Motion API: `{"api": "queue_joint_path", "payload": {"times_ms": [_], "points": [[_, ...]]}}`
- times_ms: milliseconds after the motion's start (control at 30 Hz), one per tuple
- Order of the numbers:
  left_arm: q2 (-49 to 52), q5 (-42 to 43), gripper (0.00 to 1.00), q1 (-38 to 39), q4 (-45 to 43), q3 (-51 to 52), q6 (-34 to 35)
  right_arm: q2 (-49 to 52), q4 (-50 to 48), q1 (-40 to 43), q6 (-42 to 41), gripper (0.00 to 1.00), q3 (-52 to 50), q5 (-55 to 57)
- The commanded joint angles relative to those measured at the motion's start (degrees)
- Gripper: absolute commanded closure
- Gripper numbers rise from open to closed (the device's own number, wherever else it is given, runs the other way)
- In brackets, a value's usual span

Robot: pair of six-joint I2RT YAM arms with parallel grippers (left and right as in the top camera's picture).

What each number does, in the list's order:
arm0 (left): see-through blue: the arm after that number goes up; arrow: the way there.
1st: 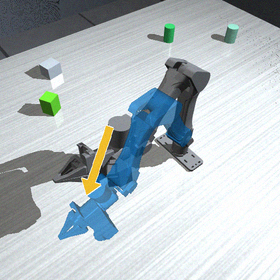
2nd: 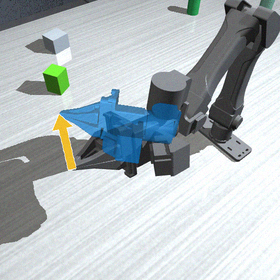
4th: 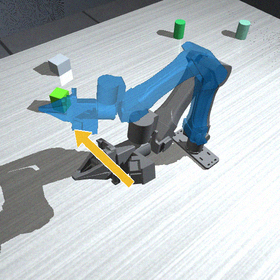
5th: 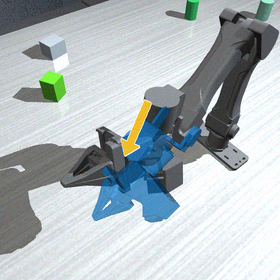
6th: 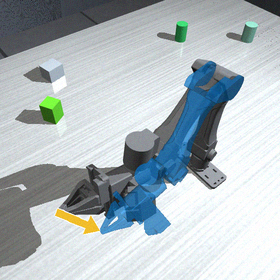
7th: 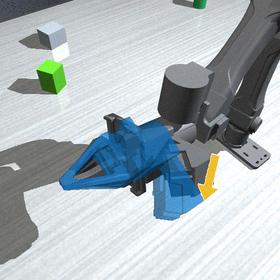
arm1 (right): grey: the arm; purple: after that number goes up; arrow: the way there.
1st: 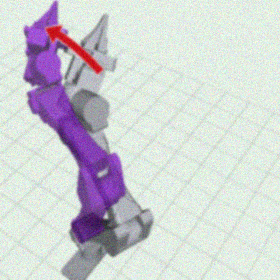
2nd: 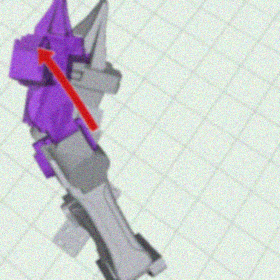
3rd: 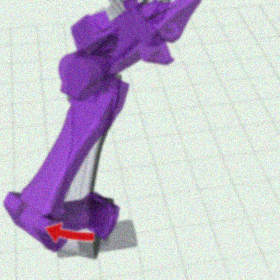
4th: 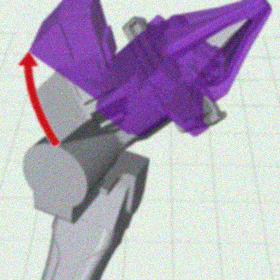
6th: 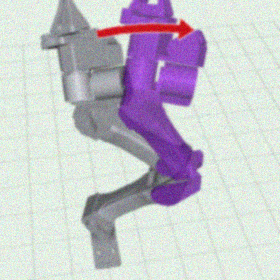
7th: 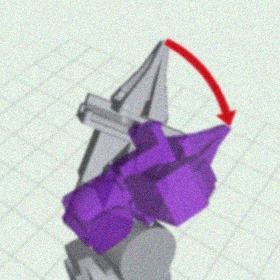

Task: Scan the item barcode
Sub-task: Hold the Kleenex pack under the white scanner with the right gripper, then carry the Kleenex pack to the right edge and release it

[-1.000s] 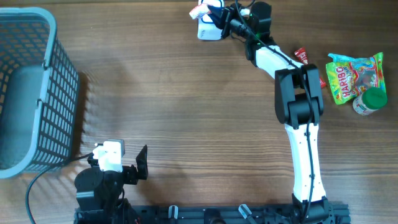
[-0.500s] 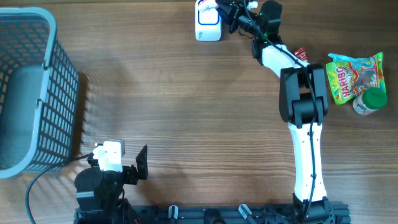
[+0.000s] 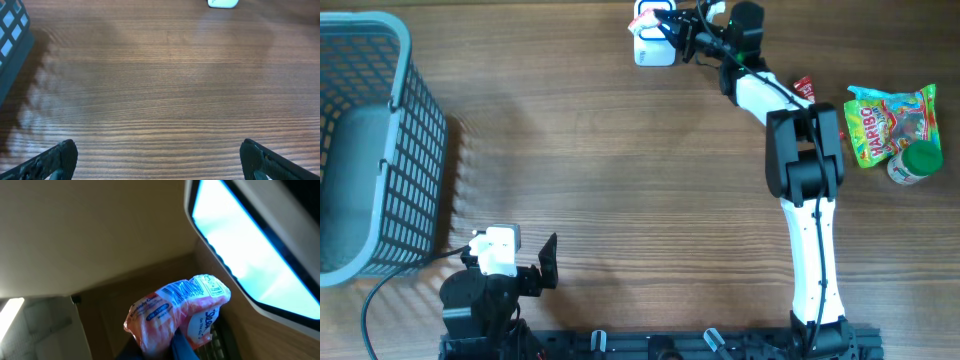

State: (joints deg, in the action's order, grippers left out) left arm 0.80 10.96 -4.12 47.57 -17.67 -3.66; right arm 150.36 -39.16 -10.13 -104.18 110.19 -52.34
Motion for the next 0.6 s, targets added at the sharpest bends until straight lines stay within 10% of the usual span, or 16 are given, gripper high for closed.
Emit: {"api": "queue_joint_path", "payload": {"times_ms": [0, 200, 367, 567], "points": [[-0.52, -0.09, 0.00, 0.26, -0.11, 0.37, -0.61, -8.52, -0.37, 2.89, 6.80, 0.95, 1.18, -4.98], [-0.52, -0.09, 0.00, 0.26, -0.11, 0.37, -0.63, -16.90, 16.57, 7.98, 21.16, 0.95, 1.18, -3.13], [-0.52, -0.11, 0.00, 0.26, -0.11, 0.37, -0.63, -26.25, 55.21, 12.61, 45.40, 0.95, 1.18, 25.11], [-0.52, -0.09, 0.00, 0.26, -0.11, 0.37, -0.63, -28.81, 74.27, 16.33, 50.16, 0.95, 1.11, 58.95]]}}
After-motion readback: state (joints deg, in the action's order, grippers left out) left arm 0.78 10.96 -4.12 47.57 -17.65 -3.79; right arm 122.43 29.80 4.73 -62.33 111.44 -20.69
